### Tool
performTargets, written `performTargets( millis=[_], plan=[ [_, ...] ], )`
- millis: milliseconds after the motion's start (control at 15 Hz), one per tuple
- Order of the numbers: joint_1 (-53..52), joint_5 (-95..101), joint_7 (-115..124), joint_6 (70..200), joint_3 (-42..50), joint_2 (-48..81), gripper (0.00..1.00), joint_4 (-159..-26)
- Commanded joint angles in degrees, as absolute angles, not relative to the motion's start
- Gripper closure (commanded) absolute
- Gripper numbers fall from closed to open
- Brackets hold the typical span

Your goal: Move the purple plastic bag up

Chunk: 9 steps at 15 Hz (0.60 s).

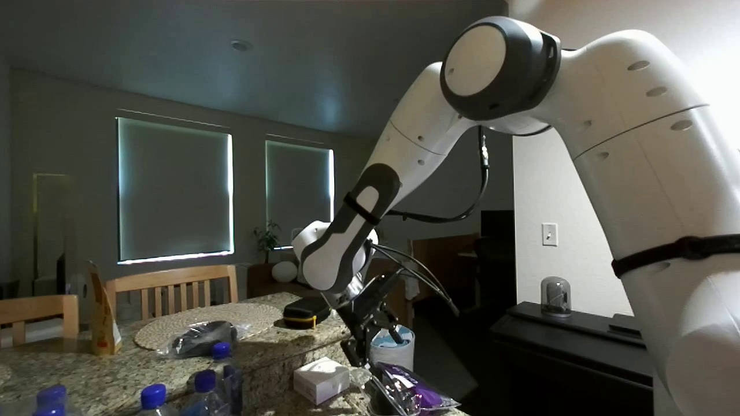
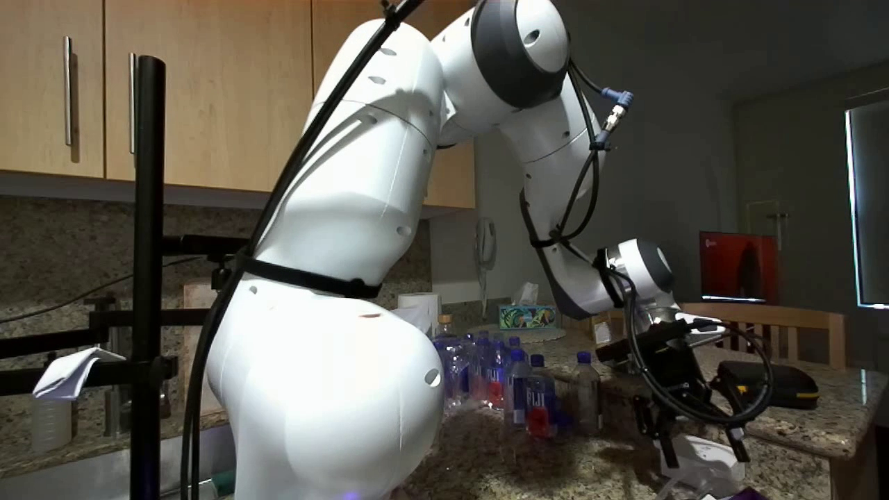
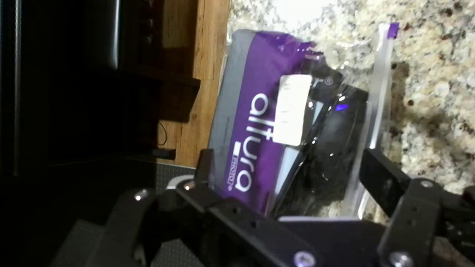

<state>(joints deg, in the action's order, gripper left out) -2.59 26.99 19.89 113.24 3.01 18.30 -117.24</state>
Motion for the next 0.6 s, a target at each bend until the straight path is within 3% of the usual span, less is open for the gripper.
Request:
performTargets(
  millis=[0, 533],
  plan=[
    [-4.4, 24.7, 22.7, 111.2, 2.6, 21.0, 0.00, -117.4],
    [-9.0, 24.4, 32.4, 114.4, 3.0, 24.0, 0.00, -119.2]
  ],
)
